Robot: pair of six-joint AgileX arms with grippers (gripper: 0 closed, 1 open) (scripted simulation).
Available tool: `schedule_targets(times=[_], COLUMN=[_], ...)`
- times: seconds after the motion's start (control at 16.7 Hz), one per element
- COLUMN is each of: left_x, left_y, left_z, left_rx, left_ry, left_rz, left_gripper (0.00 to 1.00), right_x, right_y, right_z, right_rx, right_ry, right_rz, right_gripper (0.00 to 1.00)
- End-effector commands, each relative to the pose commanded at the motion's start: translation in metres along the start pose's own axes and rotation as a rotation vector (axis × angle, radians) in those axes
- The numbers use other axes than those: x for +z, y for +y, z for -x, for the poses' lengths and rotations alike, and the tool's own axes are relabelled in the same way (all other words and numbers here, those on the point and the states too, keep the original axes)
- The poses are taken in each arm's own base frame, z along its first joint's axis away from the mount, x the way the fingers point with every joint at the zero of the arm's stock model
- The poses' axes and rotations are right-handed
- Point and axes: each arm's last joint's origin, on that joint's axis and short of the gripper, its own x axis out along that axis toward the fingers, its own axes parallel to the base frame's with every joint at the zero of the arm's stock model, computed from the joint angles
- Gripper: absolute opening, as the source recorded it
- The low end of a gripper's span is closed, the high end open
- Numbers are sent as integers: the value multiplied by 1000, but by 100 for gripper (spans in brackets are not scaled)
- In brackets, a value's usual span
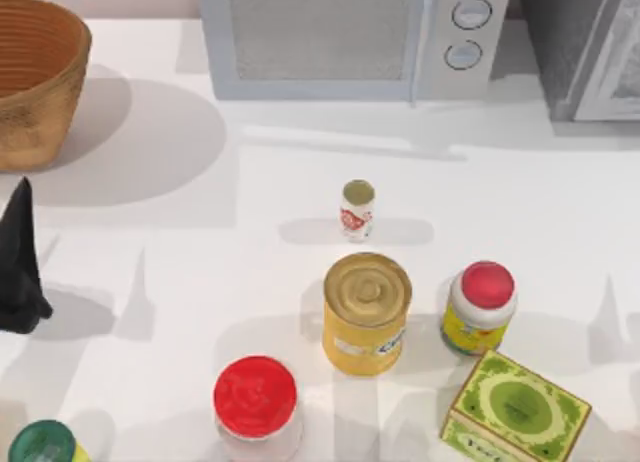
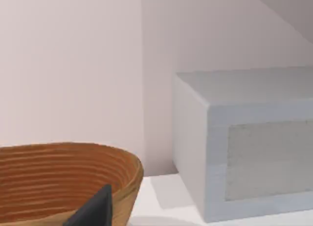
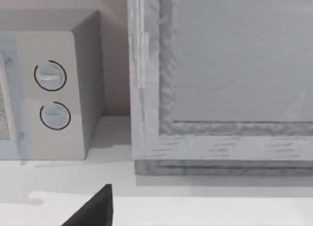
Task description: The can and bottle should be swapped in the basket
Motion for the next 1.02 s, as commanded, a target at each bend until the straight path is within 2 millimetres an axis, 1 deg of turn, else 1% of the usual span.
schedule_targets(times=[0.18, 0.3, 0.36, 0.78, 1.02], left_x=[-33, -46, -49, -48, -50], left_y=[5, 6, 7, 7, 13], left_z=[12, 15, 15, 15, 6], left_rx=[136, 187, 197, 193, 191], left_ry=[54, 80, 85, 86, 99], left_rz=[3, 4, 4, 2, -12], left_gripper=[100, 100, 100, 100, 100], right_x=[0, 0, 0, 0, 0], right_y=[0, 0, 0, 0, 0], right_z=[0, 0, 0, 0, 0], right_rx=[0, 0, 0, 0, 0], right_ry=[0, 0, 0, 0, 0], right_rz=[0, 0, 0, 0, 0], right_gripper=[100, 100, 100, 100, 100])
